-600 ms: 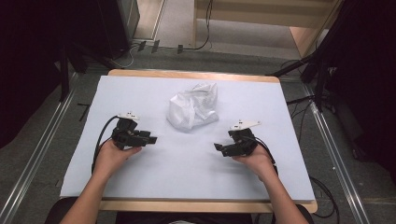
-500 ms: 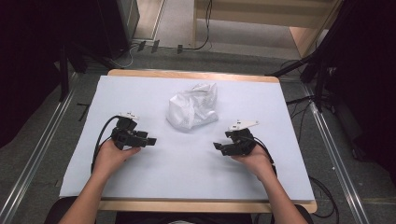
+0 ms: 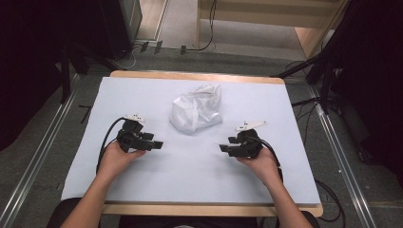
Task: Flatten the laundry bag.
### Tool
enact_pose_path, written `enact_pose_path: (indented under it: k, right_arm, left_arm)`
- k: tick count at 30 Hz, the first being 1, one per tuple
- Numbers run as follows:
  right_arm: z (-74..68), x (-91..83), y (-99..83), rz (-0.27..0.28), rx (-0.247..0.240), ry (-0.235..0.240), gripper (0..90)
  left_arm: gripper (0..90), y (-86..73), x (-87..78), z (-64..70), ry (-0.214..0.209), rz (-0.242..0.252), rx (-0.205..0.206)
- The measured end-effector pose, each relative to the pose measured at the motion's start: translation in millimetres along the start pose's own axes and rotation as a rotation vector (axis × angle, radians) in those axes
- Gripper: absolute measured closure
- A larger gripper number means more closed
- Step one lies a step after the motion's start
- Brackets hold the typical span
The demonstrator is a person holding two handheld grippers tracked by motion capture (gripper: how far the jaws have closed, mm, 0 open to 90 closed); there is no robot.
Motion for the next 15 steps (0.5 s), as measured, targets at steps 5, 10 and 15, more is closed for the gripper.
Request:
enact_pose_path:
  k: [5,10,15]
  right_arm:
    - [1.0,0.1,-2.1,-0.007,0.021,0.000,45.1]
    - [1.8,-2.5,-2.9,-0.003,0.027,-0.022,43.9]
    - [3.7,-2.0,-3.1,-0.008,0.011,-0.037,41.7]
  left_arm:
    - [36.7,1.6,1.4,0.7,-0.003,-0.003,0.005]
    - [36.8,0.5,0.7,2.0,0.004,0.003,0.000]
    - [37.7,0.7,0.0,2.8,0.000,0.004,0.003]
Point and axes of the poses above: each handheld gripper's, and its own axes: x roughly forward along the jaws, y roughly out of its top, z roughly to its right, the point moved 3 cm from there along x, roughly forward along the jaws, and after that the axes turned 15 degrees about y, right-handed, at the moved point
